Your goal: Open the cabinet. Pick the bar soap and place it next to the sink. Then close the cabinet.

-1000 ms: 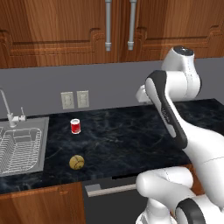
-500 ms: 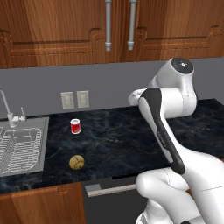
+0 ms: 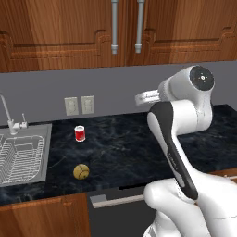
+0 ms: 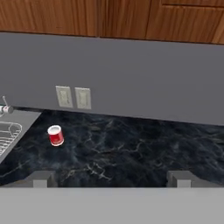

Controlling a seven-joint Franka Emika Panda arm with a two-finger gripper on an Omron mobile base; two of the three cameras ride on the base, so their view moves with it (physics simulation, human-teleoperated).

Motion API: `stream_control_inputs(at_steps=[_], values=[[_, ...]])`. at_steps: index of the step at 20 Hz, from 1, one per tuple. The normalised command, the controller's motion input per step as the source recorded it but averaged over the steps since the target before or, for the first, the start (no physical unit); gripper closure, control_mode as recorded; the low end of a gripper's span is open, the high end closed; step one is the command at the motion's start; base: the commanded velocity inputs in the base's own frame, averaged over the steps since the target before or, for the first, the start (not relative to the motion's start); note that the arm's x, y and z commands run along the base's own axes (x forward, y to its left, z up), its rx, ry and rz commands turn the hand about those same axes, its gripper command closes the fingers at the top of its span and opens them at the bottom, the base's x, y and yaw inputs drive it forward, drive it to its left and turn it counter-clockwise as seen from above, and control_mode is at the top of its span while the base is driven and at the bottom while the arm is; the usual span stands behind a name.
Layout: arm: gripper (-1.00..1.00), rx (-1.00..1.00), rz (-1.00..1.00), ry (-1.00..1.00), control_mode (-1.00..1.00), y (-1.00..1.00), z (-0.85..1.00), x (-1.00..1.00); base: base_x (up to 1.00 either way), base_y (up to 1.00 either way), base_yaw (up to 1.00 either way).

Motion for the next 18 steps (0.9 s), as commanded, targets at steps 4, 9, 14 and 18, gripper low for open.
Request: stream_control_inputs(at_steps=[4,9,14,18], values=[[-1.0,0.0,0.0,-0.09,-1.0,0.0,0.6,-0.35,0.0,0.0,0.0],[-1.0,0.0,0.0,-0.05,-1.0,0.0,0.61,-0.33,0.0,0.0,0.0],[-1.0,0.0,0.0,-0.06,-1.0,0.0,0.65,-0.22,0.0,0.0,0.0],[-1.0,0.0,0.0,-0.02,-1.0,0.0,0.57,-0.16,0.0,0.0,0.0]])
